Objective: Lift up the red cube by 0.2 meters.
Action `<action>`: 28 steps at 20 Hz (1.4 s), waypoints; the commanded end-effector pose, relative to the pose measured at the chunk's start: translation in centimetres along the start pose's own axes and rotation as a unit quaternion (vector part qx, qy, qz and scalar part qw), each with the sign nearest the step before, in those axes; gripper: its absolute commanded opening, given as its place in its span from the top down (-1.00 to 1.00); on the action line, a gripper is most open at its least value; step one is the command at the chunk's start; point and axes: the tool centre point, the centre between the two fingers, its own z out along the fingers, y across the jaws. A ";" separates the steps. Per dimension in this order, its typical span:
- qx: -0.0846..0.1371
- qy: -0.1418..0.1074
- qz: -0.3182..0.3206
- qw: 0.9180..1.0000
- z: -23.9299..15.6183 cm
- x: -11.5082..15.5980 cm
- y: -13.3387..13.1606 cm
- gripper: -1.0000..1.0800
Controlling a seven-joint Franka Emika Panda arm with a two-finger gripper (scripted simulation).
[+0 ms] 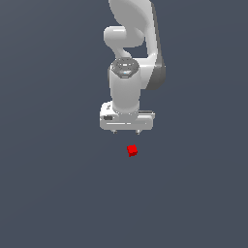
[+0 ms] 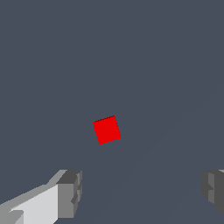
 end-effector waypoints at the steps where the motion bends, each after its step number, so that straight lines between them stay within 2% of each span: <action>1: 0.000 0.000 0.000 1.000 0.0 0.0 0.0 -0.92; 9: -0.002 0.001 -0.022 1.000 2.2 0.2 -0.4 -0.92; 21: -0.009 0.004 -0.114 0.993 11.6 1.0 -2.2 -0.92; 28: -0.013 0.005 -0.143 0.990 14.5 1.3 -2.8 -0.92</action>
